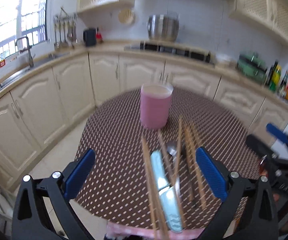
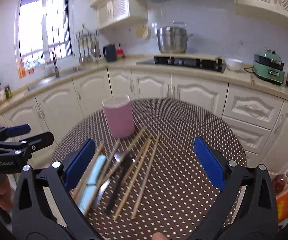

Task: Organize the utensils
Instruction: 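Lower the left tool onto a wooden chopstick and grasp it while the right tool grasps another chopstick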

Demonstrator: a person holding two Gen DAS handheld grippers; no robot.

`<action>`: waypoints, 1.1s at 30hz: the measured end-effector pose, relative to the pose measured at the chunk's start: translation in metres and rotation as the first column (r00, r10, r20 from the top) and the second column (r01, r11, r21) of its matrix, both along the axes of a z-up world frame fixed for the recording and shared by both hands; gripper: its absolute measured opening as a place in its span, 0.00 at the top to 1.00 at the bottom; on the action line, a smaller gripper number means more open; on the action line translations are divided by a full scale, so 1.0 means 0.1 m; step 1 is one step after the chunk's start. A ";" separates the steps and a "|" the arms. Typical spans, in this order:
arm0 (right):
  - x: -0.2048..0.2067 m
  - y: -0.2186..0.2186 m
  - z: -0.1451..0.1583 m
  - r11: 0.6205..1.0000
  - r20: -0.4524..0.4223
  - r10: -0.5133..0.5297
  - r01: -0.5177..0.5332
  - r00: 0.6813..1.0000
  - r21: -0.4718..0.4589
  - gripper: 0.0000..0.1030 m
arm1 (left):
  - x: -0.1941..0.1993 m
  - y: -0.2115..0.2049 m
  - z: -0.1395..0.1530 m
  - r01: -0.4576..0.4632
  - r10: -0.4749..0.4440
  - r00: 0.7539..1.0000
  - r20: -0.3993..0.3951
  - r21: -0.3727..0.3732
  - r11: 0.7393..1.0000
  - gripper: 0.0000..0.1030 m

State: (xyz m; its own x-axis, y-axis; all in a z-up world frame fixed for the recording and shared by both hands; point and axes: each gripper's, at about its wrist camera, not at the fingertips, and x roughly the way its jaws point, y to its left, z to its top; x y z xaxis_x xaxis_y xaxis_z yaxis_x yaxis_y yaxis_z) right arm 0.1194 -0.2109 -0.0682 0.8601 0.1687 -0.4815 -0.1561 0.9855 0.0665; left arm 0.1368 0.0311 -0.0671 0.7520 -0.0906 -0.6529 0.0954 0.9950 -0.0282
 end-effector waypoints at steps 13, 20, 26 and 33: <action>0.33 -0.08 -0.49 0.998 -0.150 -0.033 0.026 0.988 -0.049 0.06 | 0.48 0.06 -0.97 0.040 -0.029 0.946 -0.323 0.029 0.999 0.37; 0.39 -0.10 -0.56 0.998 -0.172 -0.034 0.026 0.985 -0.052 0.06 | 0.58 0.04 -1.14 0.027 0.000 0.935 -0.354 0.073 0.997 0.37; 0.51 -0.07 -0.62 0.997 -0.206 -0.019 0.003 0.978 -0.075 0.06 | 0.70 0.04 -1.19 0.022 0.020 0.927 -0.374 0.109 0.994 0.37; 0.91 -0.04 -0.75 0.992 -0.342 0.007 -0.051 0.940 -0.119 0.06 | 0.98 0.00 -1.17 0.026 0.026 0.921 -0.389 0.129 0.991 0.37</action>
